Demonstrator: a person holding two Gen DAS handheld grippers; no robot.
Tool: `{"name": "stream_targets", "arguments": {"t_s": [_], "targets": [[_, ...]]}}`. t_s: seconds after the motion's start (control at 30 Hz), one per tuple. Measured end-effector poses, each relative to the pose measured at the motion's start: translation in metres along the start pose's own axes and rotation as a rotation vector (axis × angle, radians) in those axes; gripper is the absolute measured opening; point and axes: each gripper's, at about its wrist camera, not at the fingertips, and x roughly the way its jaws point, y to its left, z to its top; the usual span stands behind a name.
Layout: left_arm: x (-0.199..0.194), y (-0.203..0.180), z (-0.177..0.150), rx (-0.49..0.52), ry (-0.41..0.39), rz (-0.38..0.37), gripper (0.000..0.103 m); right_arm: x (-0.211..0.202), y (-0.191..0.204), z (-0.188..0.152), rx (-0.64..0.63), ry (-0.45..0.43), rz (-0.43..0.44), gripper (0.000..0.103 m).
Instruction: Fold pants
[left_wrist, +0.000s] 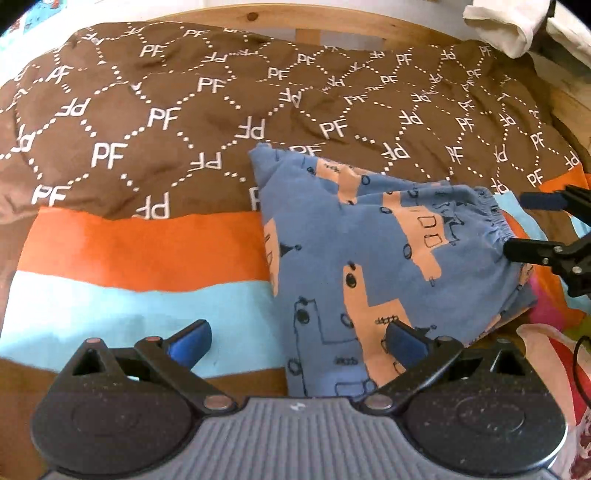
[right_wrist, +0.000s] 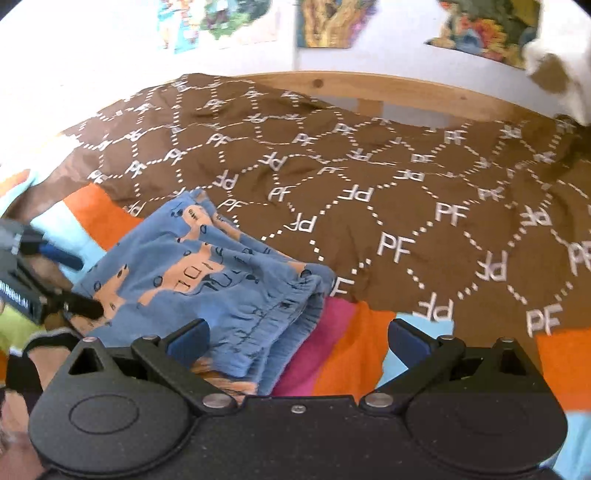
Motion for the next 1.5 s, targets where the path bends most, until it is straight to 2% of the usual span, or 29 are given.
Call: {"name": "stream_targets", "arguments": {"t_s": [0.17, 0.33, 0.43, 0.57, 0.77, 0.97, 1.07, 1.1, 1.2, 1.23, 1.37, 1.4, 1.5], "targets": [[0.01, -0.006, 0.009, 0.013, 0.005, -0.06, 0.103, 0.028, -0.03, 0.01, 0.065, 0.044, 0.169, 0.102], [0.015, -0.003, 0.011, -0.003, -0.017, -0.153, 0.103, 0.057, -0.058, 0.025, 0.196, 0.103, 0.347, 0.102], [0.018, 0.002, 0.012, -0.042, -0.016, -0.184, 0.103, 0.07, -0.067, 0.029, 0.254, 0.129, 0.398, 0.102], [0.019, 0.01, 0.011, -0.101, -0.024, -0.224, 0.103, 0.076, -0.074, 0.026, 0.347, 0.11, 0.487, 0.102], [0.02, 0.01, 0.01, -0.119, -0.029, -0.215, 0.103, 0.08, -0.064, 0.021, 0.347, 0.105, 0.543, 0.102], [0.018, 0.009, 0.009, -0.135, -0.024, -0.241, 0.103, 0.079, -0.071, 0.018, 0.456, 0.11, 0.628, 0.102], [0.019, 0.011, 0.01, -0.144, -0.029, -0.236, 0.098, 0.079, -0.073, 0.019, 0.49, 0.117, 0.622, 0.101], [0.019, 0.011, 0.01, -0.143, -0.028, -0.219, 0.096, 0.079, -0.072, 0.02, 0.492, 0.124, 0.604, 0.1], [0.018, 0.013, 0.011, -0.14, -0.023, -0.211, 0.092, 0.076, -0.067, 0.023, 0.465, 0.141, 0.519, 0.079], [0.017, 0.014, 0.011, -0.147, -0.021, -0.213, 0.091, 0.075, -0.066, 0.022, 0.46, 0.14, 0.498, 0.076], [0.016, 0.015, 0.011, -0.157, -0.013, -0.211, 0.083, 0.071, -0.069, 0.017, 0.493, 0.13, 0.432, 0.046], [0.016, 0.014, 0.011, -0.155, -0.01, -0.21, 0.082, 0.07, -0.07, 0.015, 0.504, 0.127, 0.421, 0.043], [0.016, 0.011, 0.011, -0.147, 0.006, -0.202, 0.069, 0.063, -0.069, 0.01, 0.521, 0.099, 0.41, 0.039]]}}
